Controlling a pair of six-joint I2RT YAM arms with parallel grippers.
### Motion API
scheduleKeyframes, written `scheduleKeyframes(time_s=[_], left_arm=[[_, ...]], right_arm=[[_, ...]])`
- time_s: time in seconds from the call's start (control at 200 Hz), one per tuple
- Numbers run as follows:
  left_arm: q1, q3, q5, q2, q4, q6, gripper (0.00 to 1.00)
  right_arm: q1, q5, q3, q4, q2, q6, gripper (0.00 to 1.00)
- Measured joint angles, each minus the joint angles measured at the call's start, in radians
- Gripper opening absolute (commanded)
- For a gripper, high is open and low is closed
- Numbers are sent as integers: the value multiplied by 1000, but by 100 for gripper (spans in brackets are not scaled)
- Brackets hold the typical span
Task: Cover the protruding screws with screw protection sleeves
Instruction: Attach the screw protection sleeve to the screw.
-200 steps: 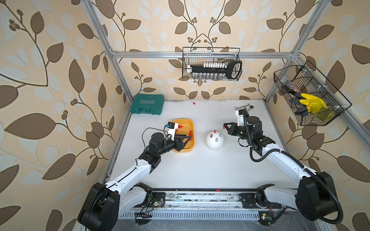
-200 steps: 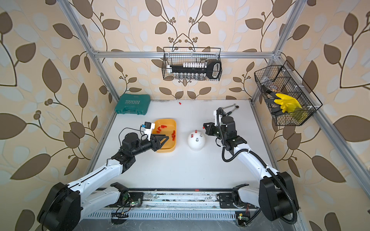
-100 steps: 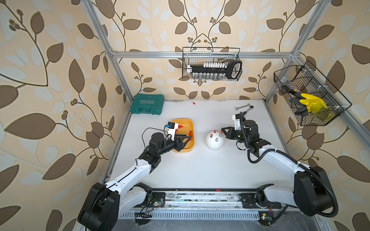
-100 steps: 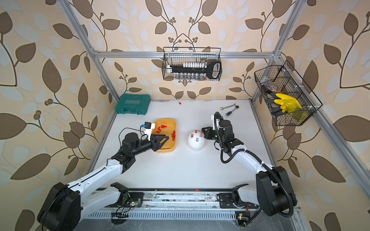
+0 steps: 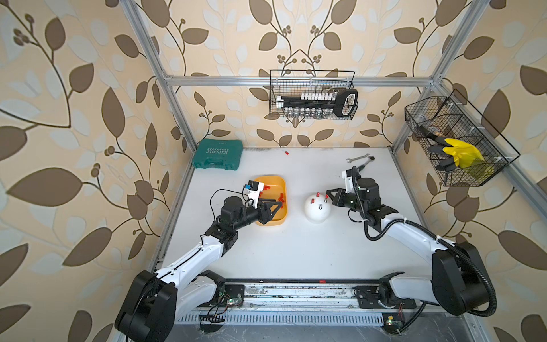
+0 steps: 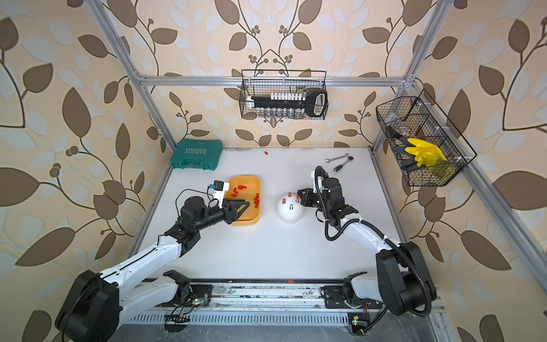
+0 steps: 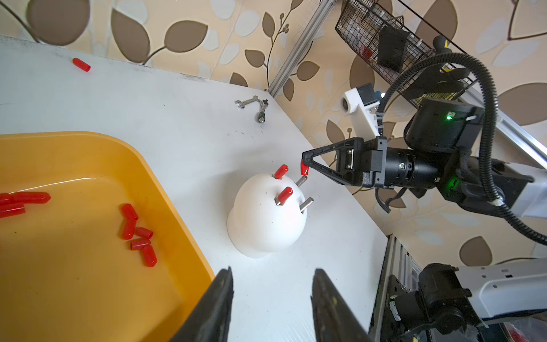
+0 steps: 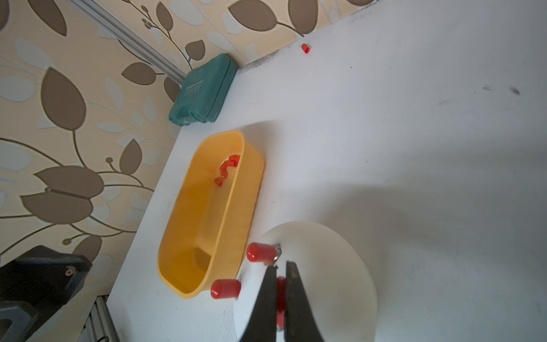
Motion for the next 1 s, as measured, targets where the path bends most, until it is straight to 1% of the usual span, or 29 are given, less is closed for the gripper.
scheduleKeyframes(time_s=[0.65, 1.0], left_arm=[[0, 2, 0, 0, -1, 5, 46], [0, 2, 0, 0, -2, 8, 46]], right_arm=[[20, 3, -14, -5, -39, -10, 6], [24, 29, -32, -5, -49, -23, 6]])
